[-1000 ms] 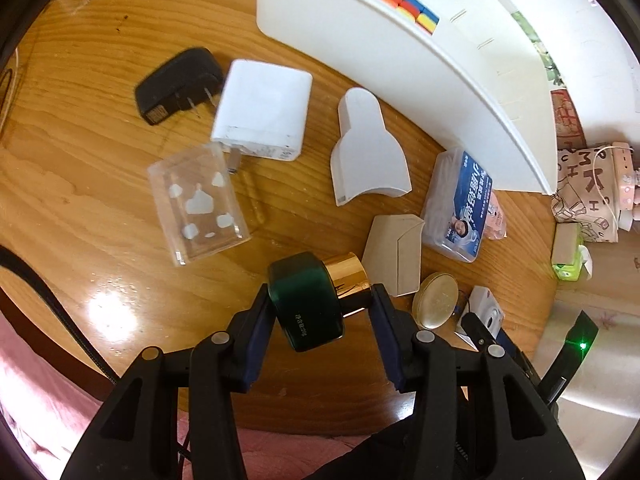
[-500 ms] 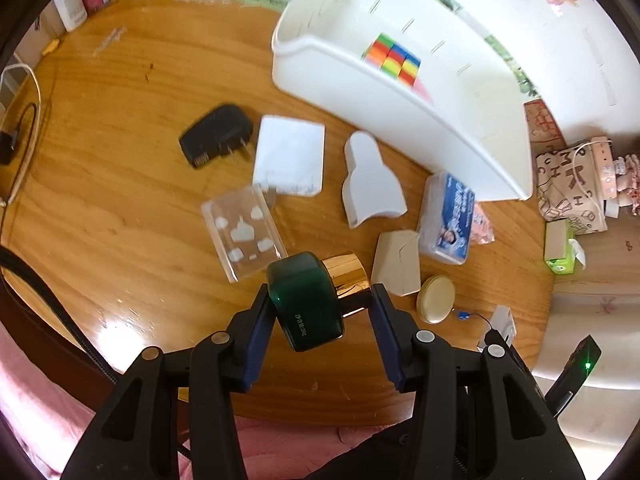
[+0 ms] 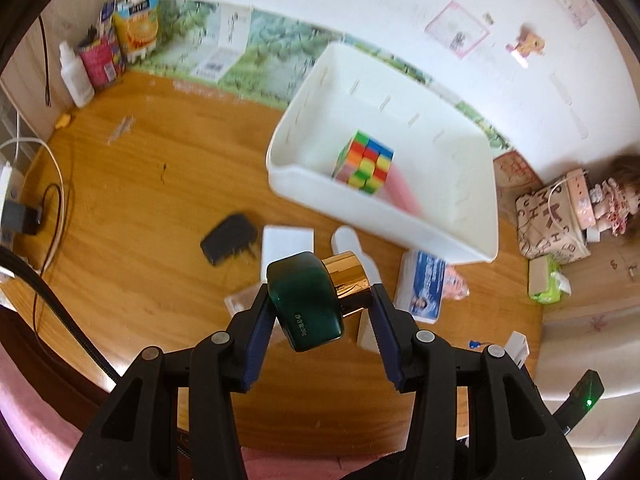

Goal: Organize rigid objects
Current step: 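Lift the bottle and white device and carry both over the basket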

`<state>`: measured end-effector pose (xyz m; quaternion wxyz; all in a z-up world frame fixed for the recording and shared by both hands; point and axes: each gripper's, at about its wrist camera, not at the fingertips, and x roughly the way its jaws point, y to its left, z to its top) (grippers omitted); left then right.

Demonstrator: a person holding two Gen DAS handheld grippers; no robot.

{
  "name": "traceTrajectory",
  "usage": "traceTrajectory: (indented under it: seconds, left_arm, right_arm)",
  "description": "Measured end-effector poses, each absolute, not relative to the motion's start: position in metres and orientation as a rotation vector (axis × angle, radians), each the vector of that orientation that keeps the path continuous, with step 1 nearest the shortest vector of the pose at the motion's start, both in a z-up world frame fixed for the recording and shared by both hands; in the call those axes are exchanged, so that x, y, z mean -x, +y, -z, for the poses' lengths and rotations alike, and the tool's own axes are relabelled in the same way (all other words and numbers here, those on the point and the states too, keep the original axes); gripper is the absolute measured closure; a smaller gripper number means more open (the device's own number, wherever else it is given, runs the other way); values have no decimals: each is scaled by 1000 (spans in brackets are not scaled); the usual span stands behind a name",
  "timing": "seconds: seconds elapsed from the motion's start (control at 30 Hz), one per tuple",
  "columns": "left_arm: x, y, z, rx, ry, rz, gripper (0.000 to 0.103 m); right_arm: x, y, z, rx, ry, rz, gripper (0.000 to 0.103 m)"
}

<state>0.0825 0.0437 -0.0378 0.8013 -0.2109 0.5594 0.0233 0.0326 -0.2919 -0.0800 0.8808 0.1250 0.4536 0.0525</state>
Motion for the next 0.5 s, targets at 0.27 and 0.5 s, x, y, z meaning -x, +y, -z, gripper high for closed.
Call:
traceTrajectory:
  seconds: [0.27, 0.5]
  left_arm:
    - [-104, 48, 13, 415, 1123, -54, 52]
    - [-122, 53, 3, 409, 1044, -35, 52]
  right_arm:
    - [-60, -279, 53, -225, 847, -171, 6]
    - [-83, -262, 35, -178, 745, -225, 6]
